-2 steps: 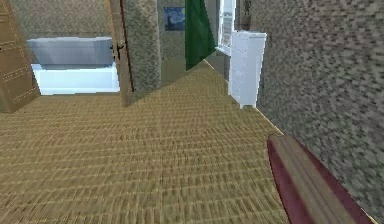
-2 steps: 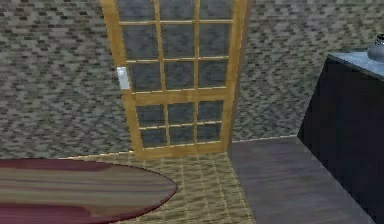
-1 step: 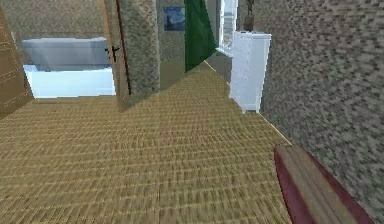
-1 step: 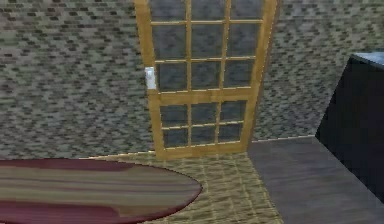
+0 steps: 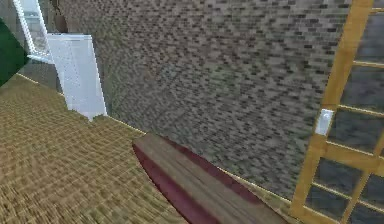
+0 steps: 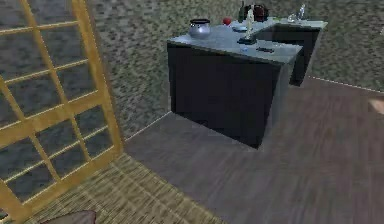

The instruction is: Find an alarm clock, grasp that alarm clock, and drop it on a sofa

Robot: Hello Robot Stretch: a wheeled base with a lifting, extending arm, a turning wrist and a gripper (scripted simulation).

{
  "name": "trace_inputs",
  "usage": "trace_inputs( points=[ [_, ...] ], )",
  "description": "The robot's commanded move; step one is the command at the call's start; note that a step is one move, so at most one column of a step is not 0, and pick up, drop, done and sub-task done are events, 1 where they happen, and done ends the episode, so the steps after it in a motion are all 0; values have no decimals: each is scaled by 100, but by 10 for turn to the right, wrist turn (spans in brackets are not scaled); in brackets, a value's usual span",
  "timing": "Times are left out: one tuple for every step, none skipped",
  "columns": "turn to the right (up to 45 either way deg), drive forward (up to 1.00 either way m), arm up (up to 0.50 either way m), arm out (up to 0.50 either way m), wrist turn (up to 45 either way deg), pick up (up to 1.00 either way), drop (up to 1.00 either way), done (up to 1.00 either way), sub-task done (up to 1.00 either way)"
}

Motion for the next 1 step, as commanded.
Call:
trace_inputs(
  points=[
    [300,0,0,0,0,0,0,0,0]
  ],
)
